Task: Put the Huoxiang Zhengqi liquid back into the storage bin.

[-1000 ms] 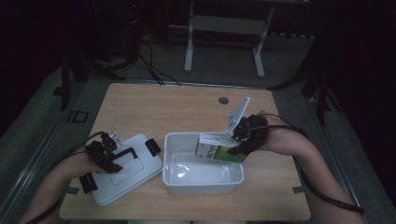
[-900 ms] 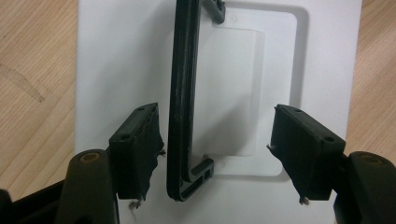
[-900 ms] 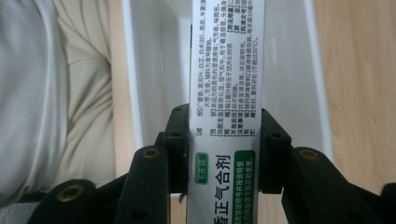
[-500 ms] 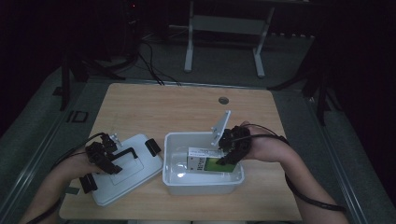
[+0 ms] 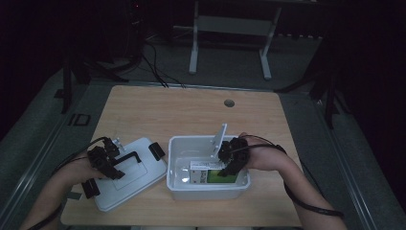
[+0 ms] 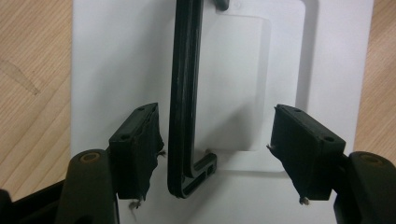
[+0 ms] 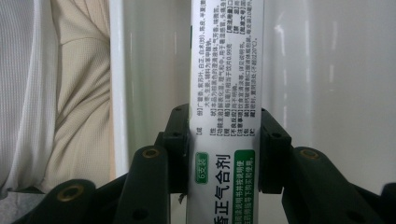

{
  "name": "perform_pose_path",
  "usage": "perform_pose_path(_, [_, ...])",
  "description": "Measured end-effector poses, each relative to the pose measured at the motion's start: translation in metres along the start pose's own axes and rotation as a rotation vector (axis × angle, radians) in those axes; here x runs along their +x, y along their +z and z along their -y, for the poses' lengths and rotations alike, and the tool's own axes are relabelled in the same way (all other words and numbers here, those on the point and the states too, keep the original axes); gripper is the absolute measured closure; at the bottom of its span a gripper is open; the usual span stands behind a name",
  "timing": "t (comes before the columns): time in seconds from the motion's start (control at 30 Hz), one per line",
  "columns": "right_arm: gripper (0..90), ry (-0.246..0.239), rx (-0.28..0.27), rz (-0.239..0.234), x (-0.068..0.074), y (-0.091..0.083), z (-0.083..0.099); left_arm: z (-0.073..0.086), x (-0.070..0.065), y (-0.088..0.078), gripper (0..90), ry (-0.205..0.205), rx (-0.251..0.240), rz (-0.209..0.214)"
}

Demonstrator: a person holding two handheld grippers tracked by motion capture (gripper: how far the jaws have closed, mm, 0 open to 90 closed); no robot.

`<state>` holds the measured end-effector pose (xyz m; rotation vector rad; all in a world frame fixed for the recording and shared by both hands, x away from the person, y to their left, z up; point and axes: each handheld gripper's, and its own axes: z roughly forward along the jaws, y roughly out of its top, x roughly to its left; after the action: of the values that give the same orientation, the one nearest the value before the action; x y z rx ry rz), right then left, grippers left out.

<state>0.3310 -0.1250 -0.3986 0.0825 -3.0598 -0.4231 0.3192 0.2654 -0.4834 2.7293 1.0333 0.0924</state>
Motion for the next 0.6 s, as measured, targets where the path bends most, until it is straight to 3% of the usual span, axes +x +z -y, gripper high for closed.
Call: perform_pose_path(0.6, [63.5, 0.032, 0.058, -0.023, -0.008, 0.040, 0.005, 0.003, 0.000, 0.002, 33.5, 0.002, 0.007, -0.001])
